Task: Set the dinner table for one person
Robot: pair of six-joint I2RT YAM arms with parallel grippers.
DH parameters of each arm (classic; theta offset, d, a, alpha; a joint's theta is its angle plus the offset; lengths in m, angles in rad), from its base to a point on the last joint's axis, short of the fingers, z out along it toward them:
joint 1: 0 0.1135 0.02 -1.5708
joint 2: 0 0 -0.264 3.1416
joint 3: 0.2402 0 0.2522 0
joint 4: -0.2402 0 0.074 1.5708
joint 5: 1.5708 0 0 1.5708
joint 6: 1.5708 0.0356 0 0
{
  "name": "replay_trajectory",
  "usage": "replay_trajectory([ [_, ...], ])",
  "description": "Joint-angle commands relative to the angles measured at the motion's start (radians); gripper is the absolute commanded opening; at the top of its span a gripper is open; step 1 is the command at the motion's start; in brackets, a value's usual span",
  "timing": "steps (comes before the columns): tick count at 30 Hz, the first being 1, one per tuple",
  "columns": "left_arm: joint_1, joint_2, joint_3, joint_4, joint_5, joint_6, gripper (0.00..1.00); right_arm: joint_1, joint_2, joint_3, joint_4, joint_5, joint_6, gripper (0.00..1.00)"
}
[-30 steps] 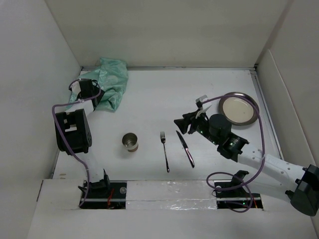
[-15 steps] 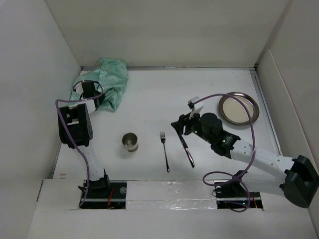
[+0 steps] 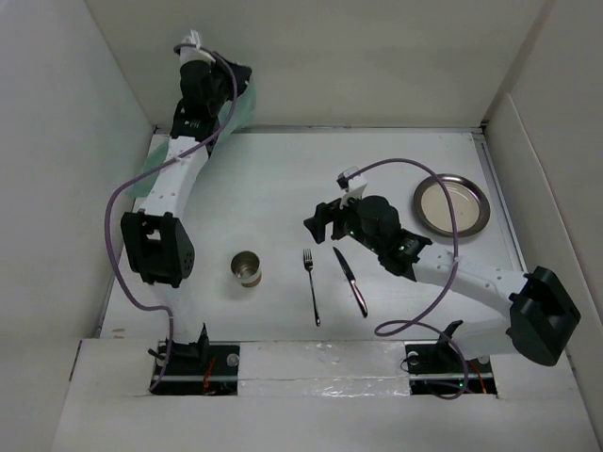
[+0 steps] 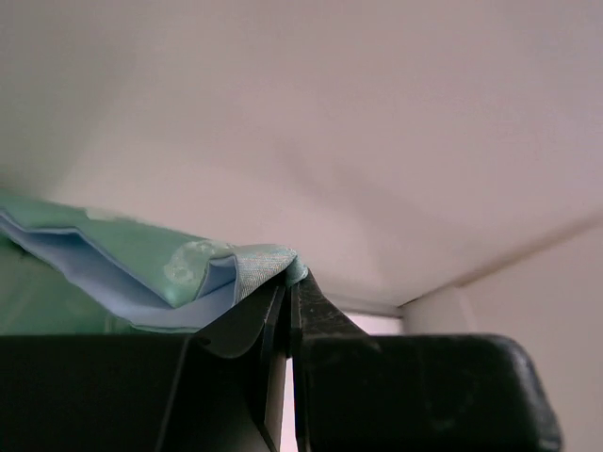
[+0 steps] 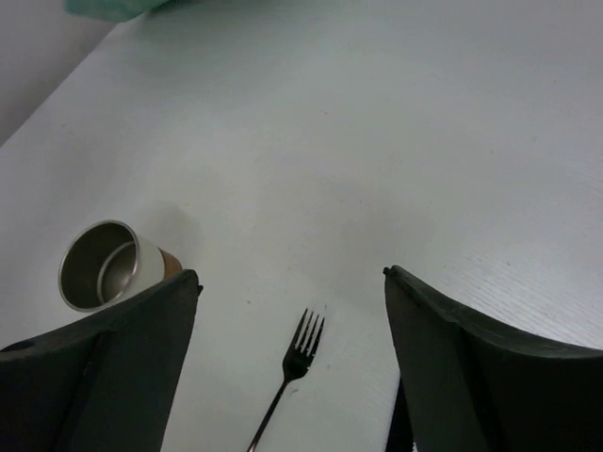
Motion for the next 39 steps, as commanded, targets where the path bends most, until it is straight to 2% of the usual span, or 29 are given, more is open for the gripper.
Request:
replay_trajectory([
  [1, 0.006, -0.077, 0.173, 0.025, 0.076, 0.010, 0.00, 0.010, 0.025, 0.103, 0.074, 0.018, -0.003, 0.90],
  [2, 0.006, -0.050, 0.289, 0.002, 0.099, 0.000, 0.00, 0.010, 0.062, 0.132, 0.071, 0.010, 0.002, 0.98],
  [4, 0.006, -0.039, 0.316, 0.001, 0.107, -0.001, 0.00, 0.010, 0.083, 0.151, 0.074, 0.001, 0.006, 1.00],
  [9, -0.014, -0.050, 0.358, 0.082, 0.161, -0.038, 0.00, 0.010, 0.149, 0.197, 0.111, -0.020, 0.026, 1.00],
  [15, -0.052, -0.042, 0.410, 0.152, 0.164, -0.053, 0.00, 0.001, 0.229, 0.255, 0.097, 0.032, 0.026, 1.00],
  [20, -0.052, 0.010, 0.582, 0.093, 0.098, 0.008, 0.00, -0.056, 0.235, 0.244, 0.079, 0.041, 0.031, 1.00],
  [23, -0.066, -0.040, 0.533, 0.142, 0.127, 0.003, 0.00, -0.100, 0.232, 0.237, 0.083, 0.033, 0.029, 1.00],
  [26, -0.136, -0.089, 0.487, 0.192, 0.141, 0.014, 0.00, -0.155, 0.254, 0.255, 0.077, 0.050, 0.031, 1.00],
  [30, -0.227, -0.108, 0.534, 0.202, 0.156, 0.072, 0.00, -0.232, 0.277, 0.286, 0.072, -0.008, 0.031, 1.00],
  [36, -0.227, -0.071, 0.606, 0.240, 0.161, 0.071, 0.00, -0.264, 0.295, 0.299, 0.102, -0.097, 0.034, 1.00],
  [39, -0.227, -0.025, 0.590, 0.254, 0.149, 0.072, 0.00, -0.264, 0.307, 0.325, 0.097, -0.206, 0.028, 1.00],
])
